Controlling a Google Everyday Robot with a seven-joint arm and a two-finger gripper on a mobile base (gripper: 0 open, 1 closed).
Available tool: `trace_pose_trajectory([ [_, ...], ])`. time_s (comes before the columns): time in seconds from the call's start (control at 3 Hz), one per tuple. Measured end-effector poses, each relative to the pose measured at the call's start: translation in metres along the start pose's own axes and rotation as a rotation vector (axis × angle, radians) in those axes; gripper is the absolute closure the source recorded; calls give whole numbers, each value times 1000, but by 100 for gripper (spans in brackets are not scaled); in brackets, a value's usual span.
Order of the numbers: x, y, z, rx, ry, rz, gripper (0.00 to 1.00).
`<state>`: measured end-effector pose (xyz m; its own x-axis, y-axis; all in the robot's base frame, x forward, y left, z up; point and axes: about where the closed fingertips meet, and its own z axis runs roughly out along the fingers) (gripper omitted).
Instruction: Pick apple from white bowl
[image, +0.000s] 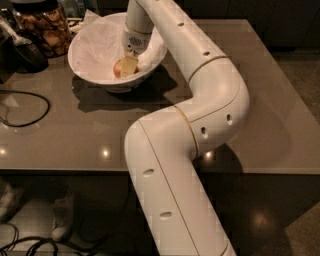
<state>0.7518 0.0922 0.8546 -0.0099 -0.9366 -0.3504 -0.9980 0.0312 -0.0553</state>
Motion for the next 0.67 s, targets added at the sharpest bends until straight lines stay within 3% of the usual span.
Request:
trace_pose_trajectory([
  [0.33, -2, -5, -13, 40, -21, 20, 100],
  [0.67, -15, 0, -38, 70, -57, -2, 100],
])
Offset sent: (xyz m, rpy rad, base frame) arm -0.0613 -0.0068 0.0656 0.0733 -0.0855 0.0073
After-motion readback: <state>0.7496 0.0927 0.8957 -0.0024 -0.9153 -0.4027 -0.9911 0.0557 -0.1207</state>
